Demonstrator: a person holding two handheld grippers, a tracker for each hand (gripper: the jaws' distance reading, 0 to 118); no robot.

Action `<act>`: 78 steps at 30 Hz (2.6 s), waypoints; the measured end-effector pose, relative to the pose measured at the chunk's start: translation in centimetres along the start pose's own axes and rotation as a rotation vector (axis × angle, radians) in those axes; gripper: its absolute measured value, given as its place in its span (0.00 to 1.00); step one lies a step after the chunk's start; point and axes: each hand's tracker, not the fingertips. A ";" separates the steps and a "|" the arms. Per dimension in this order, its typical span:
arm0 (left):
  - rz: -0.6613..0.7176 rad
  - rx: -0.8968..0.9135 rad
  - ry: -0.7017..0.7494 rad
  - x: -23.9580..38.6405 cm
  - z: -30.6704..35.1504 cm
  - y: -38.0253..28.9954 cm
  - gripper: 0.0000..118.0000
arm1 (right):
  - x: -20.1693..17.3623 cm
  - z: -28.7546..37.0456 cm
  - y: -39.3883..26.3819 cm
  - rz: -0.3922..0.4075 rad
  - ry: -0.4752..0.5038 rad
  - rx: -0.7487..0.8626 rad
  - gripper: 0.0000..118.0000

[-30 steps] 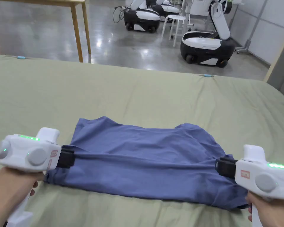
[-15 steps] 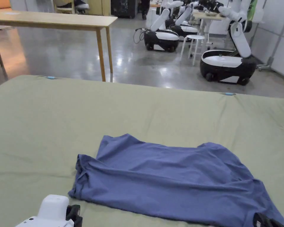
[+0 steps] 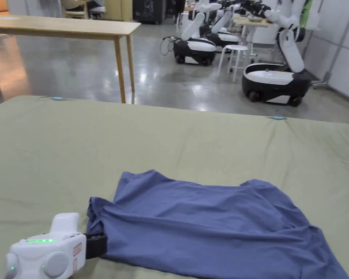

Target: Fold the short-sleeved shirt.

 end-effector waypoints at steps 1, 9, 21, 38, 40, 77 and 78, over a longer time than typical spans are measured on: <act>-0.014 -0.020 0.027 0.2 -0.7 0.2 0.88 | 0.5 -0.1 0.0 -0.003 -0.014 -0.004 0.00; -0.035 -0.087 0.016 1.3 -1.8 0.7 0.09 | 5.6 -4.2 0.7 -0.091 -0.143 -0.087 0.45; -0.034 0.019 -0.037 0.9 1.7 2.3 0.01 | 5.8 -11.9 1.7 -0.156 -0.021 -0.305 0.06; 0.055 0.040 -0.141 -3.1 15.6 -5.7 0.00 | 5.7 3.8 2.5 -0.111 0.027 -0.202 0.06; 0.128 -0.027 -0.170 -4.3 14.3 -8.3 0.00 | 5.8 2.5 0.1 -0.124 0.002 -0.261 0.06; -0.257 0.083 0.002 2.9 1.1 5.2 0.99 | -6.8 -2.6 6.4 0.165 0.127 0.147 0.00; -0.263 0.054 0.009 2.6 -0.7 6.2 0.99 | -6.5 -3.1 6.4 0.164 0.123 0.132 0.00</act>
